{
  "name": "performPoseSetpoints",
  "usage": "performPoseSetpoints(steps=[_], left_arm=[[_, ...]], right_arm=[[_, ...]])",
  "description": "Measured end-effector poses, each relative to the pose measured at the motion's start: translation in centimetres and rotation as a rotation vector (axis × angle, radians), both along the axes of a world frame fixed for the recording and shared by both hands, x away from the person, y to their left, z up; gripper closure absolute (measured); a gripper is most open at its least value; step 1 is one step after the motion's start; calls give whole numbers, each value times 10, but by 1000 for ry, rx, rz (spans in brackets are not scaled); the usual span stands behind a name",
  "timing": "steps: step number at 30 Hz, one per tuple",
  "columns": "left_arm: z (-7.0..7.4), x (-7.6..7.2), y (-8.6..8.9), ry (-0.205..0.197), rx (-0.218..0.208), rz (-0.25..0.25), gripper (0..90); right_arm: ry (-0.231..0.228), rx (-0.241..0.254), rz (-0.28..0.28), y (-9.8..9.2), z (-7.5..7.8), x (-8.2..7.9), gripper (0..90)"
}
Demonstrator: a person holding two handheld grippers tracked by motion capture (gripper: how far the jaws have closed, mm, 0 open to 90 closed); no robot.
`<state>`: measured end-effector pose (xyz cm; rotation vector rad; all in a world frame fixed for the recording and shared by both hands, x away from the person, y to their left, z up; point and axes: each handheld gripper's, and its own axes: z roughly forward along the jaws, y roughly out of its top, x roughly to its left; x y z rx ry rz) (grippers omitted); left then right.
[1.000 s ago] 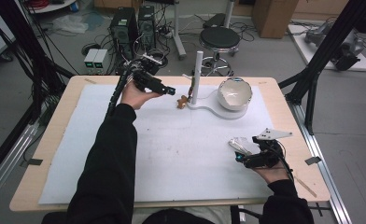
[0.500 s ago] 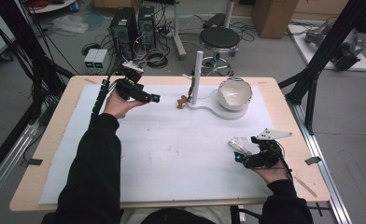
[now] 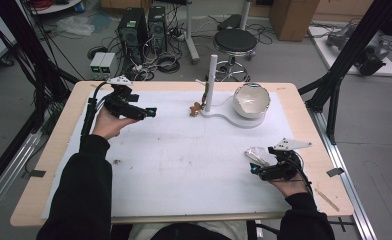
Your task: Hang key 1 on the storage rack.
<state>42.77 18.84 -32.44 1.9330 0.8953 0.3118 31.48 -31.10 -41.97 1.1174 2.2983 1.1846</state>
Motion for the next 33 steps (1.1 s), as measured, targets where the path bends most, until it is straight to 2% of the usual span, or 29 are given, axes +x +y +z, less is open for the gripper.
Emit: performPoseSetpoints(steps=[8,14,23,28,33], left_arm=[[-23,-21,24,10,-4,27,17],[-34,-37,37,11,-5,39,17],[-44,-53,49,11,3,63,17],[-45,-65,54,-14,6,72,17],[-50,-74,62,-18,9,89,17]], right_arm=[[1,-8,-3,1,-1,0,6],[1,-5,-5,1,-1,0,6],[1,-1,-9,0,-1,1,6],[3,-4,-10,0,-1,1,6],[3,-7,-8,0,-1,1,6]])
